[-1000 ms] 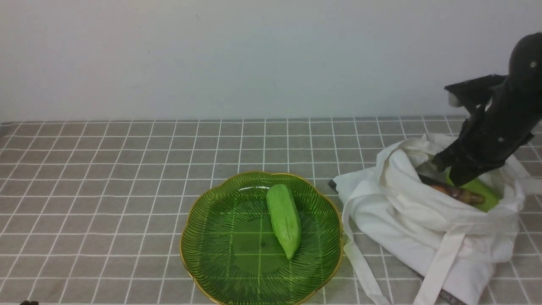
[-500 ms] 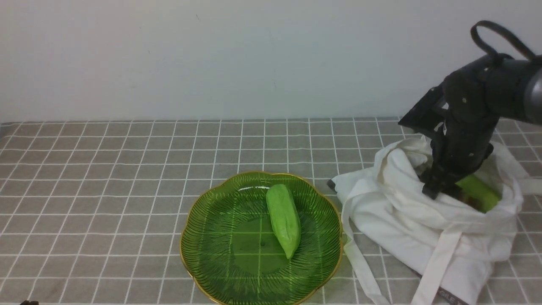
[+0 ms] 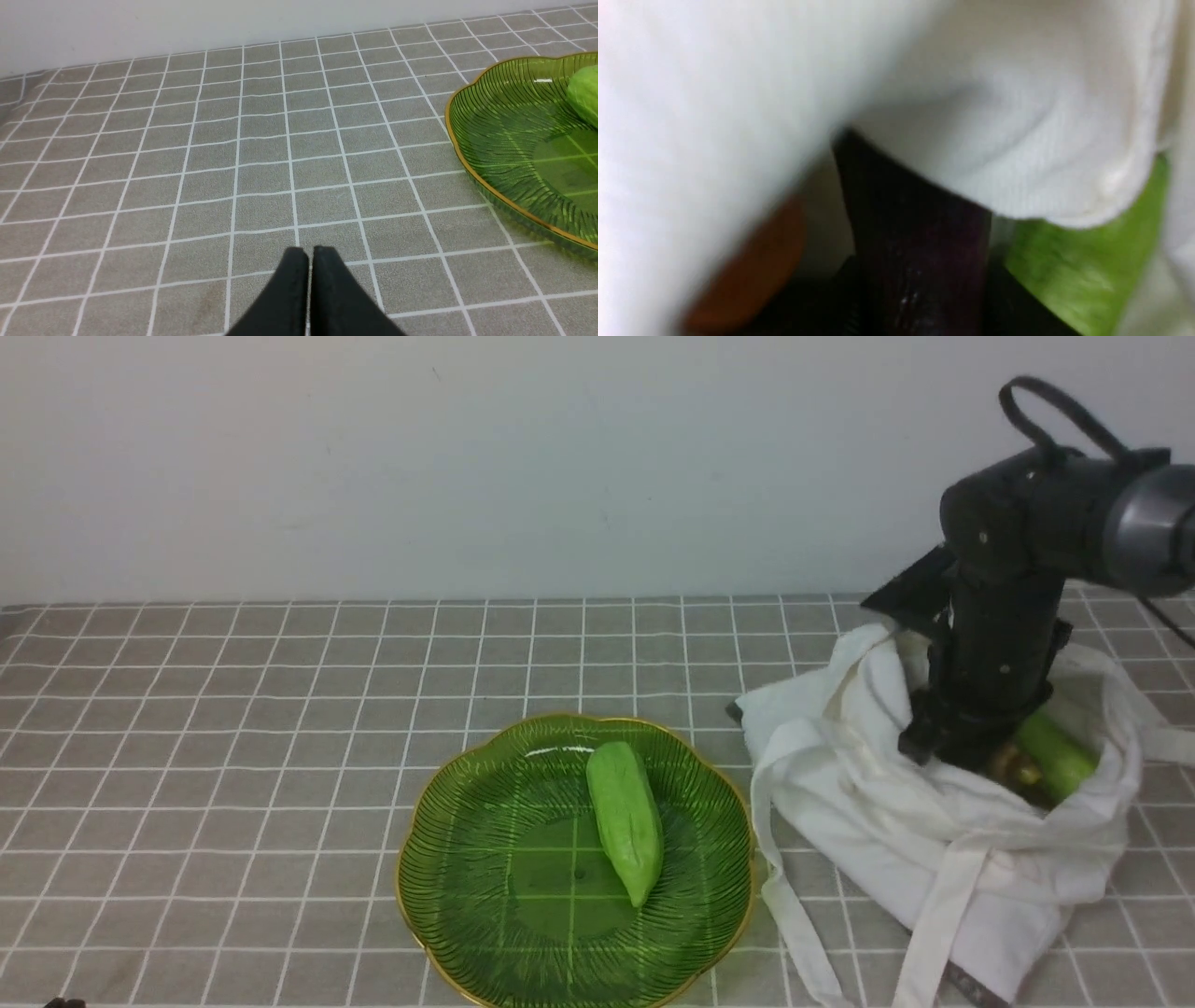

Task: Take vegetables from bag on grey coffee tablecloth place on plate.
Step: 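Take the eggplant out of the bag and place it on the plate with the right gripper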

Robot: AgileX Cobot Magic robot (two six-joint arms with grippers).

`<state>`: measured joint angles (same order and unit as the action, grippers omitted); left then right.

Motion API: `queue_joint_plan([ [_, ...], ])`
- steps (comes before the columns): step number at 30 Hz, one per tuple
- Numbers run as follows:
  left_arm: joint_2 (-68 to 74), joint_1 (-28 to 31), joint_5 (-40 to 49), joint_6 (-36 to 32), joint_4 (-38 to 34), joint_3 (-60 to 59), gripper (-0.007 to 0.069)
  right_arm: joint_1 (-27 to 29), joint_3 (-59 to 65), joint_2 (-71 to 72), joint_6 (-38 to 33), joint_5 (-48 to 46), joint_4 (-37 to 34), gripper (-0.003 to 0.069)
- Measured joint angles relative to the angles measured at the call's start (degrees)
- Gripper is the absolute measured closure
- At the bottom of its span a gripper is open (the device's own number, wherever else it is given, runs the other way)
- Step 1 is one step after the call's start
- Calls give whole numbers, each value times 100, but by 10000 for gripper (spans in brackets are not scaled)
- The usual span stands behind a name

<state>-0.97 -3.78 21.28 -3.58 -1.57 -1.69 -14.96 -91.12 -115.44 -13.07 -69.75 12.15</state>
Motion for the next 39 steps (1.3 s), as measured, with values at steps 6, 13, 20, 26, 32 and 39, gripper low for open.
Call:
queue_joint_plan([
  [6, 0, 0, 0, 0, 0, 0, 629, 0, -382, 745, 175, -82, -291, 406],
  [13, 0, 0, 0, 0, 0, 0, 629, -19, -79, 1183, 268, -124, -780, 406],
  [20, 0, 0, 0, 0, 0, 0, 629, 384, 1111, 979, 431, -90, -512, 406],
  [26, 0, 0, 0, 0, 0, 0, 629, 1029, 1389, 1125, 630, -44, -1098, 406],
  [32, 0, 0, 0, 0, 0, 0, 629, 906, 1389, 2134, 364, -44, -1914, 406],
  [39, 0, 0, 0, 0, 0, 0, 629, -556, 1389, 2895, -234, 62, -3071, 406],
])
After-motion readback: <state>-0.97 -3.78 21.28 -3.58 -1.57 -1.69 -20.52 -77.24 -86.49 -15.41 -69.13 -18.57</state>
